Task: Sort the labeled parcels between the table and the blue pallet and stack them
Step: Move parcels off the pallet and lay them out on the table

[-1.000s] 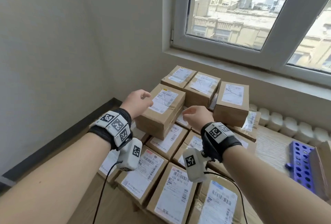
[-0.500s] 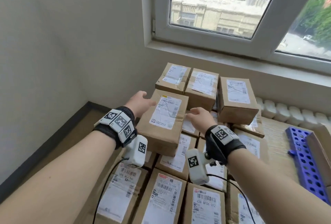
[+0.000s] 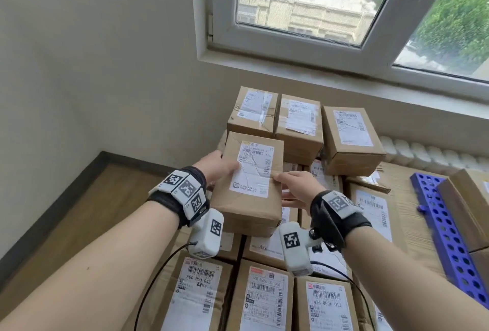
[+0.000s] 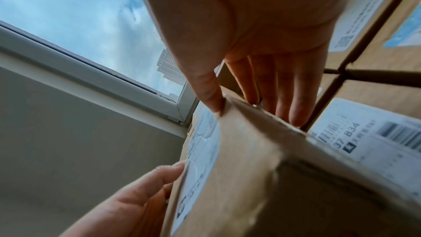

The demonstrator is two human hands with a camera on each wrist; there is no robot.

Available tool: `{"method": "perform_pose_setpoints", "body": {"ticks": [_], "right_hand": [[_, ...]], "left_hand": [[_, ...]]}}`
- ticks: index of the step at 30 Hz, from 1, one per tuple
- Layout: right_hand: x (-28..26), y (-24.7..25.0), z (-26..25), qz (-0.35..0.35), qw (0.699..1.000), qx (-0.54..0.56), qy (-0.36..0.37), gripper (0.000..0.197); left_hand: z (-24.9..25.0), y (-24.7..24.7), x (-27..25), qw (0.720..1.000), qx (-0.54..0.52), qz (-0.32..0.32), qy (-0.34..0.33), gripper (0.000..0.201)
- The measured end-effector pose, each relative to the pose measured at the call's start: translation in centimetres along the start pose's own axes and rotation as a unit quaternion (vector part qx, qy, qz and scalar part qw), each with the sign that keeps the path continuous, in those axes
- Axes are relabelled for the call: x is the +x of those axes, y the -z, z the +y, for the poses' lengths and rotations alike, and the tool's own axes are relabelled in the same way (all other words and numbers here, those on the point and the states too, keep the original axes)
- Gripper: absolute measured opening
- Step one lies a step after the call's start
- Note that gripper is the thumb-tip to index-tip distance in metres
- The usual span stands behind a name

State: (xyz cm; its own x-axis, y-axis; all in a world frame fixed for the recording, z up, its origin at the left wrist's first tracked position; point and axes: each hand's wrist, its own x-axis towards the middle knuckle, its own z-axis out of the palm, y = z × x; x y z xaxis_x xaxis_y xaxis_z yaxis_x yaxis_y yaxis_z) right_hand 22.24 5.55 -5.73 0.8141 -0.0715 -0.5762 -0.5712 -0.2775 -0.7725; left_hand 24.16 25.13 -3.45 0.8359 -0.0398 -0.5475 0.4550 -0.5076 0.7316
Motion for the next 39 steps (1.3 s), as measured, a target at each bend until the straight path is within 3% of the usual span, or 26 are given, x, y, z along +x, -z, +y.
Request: {"method": "perform_pose_setpoints", "body": {"ticks": [4, 12, 25, 30, 39], "right_hand": [[-0.3, -0.4, -0.1, -0.002, 1.0, 0.01, 0.005, 0.017], [-1.3, -0.5, 0.1, 0.01, 0.999, 0.032, 0.006, 0.021], [-6.7, 1.5, 1.7, 0.002, 0.997, 0.062, 0.052, 0.024], [-9.6, 5.0, 3.3, 0.017, 0.994, 0.079, 0.079, 0.03], [-15.8, 14.0, 9.7, 0.06, 0.982, 0.133, 0.118, 0.028]], "left_hand": [[-0.2, 0.1, 0.0, 1.0, 0.008, -0.003, -0.007, 0.037], [-0.7, 0.3, -0.6, 1.0, -0.022, 0.006, -0.011, 0.03], [-0.1, -1.4, -6.2, 0.995, -0.059, 0.069, -0.034, 0.051], [1.7, -4.6, -8.9, 0.993, -0.047, 0.079, -0.072, 0.048], [5.7, -14.9, -15.0, 0.992, -0.017, 0.062, -0.107, 0.058]]}}
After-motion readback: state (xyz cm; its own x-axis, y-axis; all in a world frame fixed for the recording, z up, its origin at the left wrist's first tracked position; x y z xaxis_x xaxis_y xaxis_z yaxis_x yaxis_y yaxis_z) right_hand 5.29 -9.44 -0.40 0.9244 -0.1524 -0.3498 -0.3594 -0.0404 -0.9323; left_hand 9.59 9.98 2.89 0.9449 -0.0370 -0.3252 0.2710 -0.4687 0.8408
